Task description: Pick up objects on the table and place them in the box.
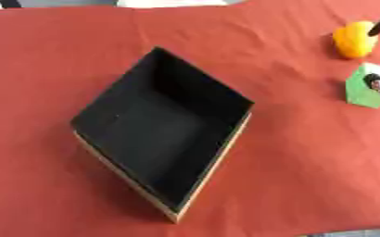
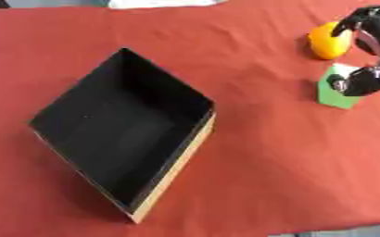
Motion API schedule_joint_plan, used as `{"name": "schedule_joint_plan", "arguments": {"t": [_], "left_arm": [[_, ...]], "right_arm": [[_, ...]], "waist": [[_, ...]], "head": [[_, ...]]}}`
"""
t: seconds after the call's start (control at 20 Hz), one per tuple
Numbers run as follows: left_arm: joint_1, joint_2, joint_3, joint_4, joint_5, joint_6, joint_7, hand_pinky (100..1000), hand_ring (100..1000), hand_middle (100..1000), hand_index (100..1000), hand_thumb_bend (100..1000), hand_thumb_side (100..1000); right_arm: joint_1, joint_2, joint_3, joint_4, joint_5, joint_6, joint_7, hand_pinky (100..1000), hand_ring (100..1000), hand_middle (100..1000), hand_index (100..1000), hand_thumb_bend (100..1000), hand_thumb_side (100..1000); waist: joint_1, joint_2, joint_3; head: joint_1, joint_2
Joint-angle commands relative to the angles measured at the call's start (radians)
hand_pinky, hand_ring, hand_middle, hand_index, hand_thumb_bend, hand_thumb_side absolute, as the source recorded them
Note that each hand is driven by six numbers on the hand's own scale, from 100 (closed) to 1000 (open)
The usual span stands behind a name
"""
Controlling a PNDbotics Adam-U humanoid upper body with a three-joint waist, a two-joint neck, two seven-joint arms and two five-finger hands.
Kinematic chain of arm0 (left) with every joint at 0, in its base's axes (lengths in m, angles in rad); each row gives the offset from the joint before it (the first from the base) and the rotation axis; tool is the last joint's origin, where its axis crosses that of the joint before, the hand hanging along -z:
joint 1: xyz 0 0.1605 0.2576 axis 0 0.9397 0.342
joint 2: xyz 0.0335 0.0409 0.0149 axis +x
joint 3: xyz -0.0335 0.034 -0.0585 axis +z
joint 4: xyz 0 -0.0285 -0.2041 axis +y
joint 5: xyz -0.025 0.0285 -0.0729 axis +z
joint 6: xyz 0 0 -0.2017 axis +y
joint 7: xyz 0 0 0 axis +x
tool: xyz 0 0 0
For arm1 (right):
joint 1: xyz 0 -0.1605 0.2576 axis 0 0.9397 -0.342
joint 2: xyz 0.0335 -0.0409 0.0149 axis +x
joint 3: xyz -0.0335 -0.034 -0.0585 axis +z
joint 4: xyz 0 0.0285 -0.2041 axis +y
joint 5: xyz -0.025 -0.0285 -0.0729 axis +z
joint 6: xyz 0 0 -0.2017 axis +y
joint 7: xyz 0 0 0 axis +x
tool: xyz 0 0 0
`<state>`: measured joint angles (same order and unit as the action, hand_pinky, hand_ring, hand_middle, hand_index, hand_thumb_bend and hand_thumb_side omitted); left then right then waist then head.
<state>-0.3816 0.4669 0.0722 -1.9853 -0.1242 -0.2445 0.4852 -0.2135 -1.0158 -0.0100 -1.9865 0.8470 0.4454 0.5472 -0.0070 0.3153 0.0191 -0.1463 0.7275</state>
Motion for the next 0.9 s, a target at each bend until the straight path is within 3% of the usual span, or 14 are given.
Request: {"name": "schedule_joint_plan", "arguments": {"t": [0.05,0.45,0.9], "left_arm": [[-0.011,0.028,0.011,-0.015,-0.007,0.001,-0.003,537,803,685,814,110,566],[-0.012,0.029,0.010,-0.015,-0.007,0.001,-0.003,537,804,685,814,108,568],[-0.012,0.031,0.010,-0.015,-0.007,0.001,-0.004,536,805,685,813,104,570]], "right_arm": [[-0.003,-0.022,-0.025,-0.014,0.007,-0.002,0.030,965,1000,859,873,372,100],[0.004,-0.016,-0.034,-0.014,-0.011,0.016,0.101,966,1000,875,904,357,100],[-0.004,-0.032,-0.040,-0.014,-0.035,0.096,0.163,964,1000,874,915,358,100]], "waist": [[-0.002,-0.015,0.000],[-0.006,-0.013,0.007],[-0.008,-0.008,0.012]], "head": [[-0.002,-0.010],[-0.010,-0.012],[-0.052,-0.016]]}}
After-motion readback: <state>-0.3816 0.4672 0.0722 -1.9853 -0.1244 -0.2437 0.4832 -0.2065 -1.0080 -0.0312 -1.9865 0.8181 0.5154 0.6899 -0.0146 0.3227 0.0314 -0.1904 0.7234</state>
